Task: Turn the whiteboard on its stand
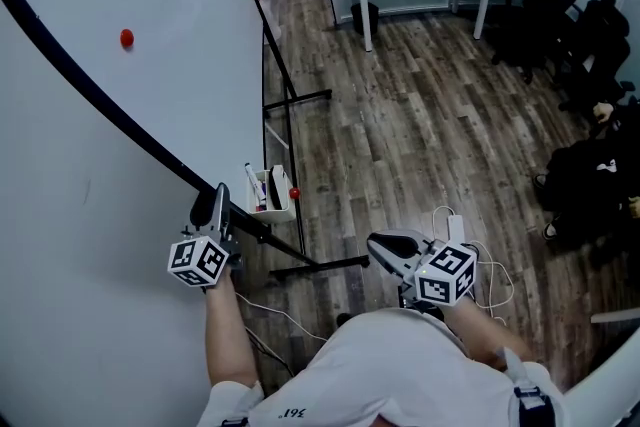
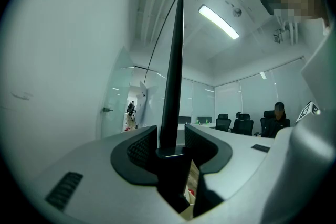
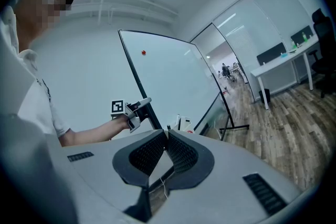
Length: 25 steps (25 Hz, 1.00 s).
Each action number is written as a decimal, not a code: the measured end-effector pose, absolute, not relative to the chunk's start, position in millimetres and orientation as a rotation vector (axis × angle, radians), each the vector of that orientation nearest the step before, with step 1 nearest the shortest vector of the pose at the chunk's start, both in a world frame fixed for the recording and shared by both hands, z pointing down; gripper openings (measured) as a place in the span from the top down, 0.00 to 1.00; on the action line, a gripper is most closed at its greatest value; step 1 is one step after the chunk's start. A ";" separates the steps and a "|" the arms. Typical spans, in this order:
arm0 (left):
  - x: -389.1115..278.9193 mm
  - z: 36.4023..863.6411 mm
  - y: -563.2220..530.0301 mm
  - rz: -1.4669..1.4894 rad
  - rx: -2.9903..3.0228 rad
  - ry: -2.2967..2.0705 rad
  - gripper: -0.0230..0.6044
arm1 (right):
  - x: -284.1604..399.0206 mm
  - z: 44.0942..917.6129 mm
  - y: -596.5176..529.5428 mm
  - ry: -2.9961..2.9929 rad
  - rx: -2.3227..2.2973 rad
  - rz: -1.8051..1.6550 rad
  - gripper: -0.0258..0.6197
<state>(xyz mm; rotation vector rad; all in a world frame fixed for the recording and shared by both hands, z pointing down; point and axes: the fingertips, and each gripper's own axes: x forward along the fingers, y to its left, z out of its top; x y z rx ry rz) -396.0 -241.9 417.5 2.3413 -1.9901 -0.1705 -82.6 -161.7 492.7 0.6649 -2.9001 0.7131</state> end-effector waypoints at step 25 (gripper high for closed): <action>-384.8 423.6 -220.4 -0.180 2.362 -1.994 0.69 | -82.8 508.6 -160.8 -2.887 0.658 0.736 0.91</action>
